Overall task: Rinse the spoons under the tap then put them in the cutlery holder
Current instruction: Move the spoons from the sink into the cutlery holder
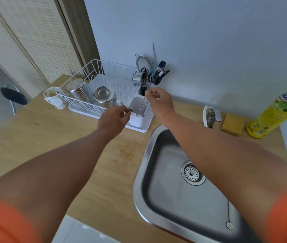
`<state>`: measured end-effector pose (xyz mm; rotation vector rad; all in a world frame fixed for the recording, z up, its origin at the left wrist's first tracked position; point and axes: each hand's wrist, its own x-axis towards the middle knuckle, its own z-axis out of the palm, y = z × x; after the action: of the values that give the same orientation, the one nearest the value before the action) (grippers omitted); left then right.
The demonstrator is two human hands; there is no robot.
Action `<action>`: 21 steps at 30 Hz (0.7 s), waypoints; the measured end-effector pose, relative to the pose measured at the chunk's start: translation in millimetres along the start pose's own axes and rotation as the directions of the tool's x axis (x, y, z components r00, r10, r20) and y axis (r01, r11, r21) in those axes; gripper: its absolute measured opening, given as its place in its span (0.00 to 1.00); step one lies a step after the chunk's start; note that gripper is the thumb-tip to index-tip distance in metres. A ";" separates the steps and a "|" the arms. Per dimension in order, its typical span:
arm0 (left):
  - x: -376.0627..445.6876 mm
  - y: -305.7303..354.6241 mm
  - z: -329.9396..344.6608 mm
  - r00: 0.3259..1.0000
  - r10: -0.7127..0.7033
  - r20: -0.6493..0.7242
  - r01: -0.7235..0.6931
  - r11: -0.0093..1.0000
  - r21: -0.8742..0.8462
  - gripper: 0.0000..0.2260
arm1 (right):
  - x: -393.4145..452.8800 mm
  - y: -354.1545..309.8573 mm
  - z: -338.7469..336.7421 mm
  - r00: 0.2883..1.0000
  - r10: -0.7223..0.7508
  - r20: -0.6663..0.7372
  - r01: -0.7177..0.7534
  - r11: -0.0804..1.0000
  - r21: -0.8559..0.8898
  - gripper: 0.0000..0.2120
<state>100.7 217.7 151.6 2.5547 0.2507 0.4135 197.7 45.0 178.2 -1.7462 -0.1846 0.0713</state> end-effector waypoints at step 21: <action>-70.2 3.2 51.2 0.966 -0.059 0.252 0.072 0.996 -0.045 0.01 | -121.8 118.3 -34.0 0.973 0.229 -0.013 -0.229 0.962 -0.150 0.05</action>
<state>52.7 172.4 95.0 2.5053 0.2263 0.0691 92.7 -28.4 61.5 -1.9133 0.0108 0.2353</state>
